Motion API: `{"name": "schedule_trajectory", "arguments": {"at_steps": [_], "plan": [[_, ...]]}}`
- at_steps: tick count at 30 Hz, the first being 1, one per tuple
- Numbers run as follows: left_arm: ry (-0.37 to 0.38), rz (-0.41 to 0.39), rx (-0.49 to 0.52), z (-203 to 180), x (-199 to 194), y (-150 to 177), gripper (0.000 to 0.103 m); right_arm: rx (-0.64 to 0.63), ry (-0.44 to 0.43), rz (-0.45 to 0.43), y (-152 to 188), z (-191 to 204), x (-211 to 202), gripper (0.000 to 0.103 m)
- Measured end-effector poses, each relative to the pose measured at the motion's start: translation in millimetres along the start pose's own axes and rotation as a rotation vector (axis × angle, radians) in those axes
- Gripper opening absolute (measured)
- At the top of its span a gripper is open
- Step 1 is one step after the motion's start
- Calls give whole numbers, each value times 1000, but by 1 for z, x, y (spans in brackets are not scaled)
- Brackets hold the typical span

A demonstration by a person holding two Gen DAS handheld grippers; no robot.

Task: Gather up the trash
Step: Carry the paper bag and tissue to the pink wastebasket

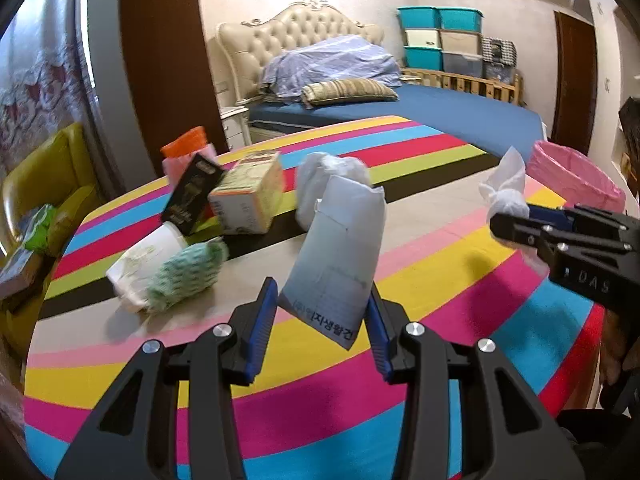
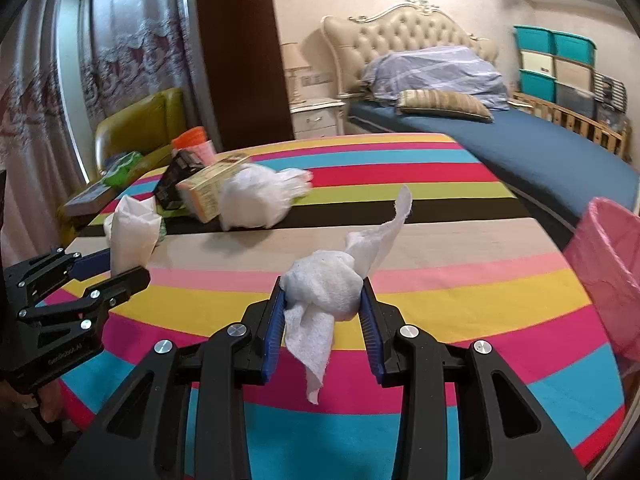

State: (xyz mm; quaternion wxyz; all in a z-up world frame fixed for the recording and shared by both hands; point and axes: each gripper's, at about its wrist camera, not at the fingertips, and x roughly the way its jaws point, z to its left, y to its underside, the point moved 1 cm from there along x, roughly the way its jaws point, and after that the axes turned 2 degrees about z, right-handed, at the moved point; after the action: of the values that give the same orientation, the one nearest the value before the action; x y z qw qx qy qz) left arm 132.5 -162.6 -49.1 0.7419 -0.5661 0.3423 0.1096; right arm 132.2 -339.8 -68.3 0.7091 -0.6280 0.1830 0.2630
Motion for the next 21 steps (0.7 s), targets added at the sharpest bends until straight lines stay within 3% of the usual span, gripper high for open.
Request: {"name": "schedule_trajectory", "arguments": {"at_steps": [21], "plan": [[200,67,177,-108,42,-41,41,117,178,-55,8,-102,-40,35]]}}
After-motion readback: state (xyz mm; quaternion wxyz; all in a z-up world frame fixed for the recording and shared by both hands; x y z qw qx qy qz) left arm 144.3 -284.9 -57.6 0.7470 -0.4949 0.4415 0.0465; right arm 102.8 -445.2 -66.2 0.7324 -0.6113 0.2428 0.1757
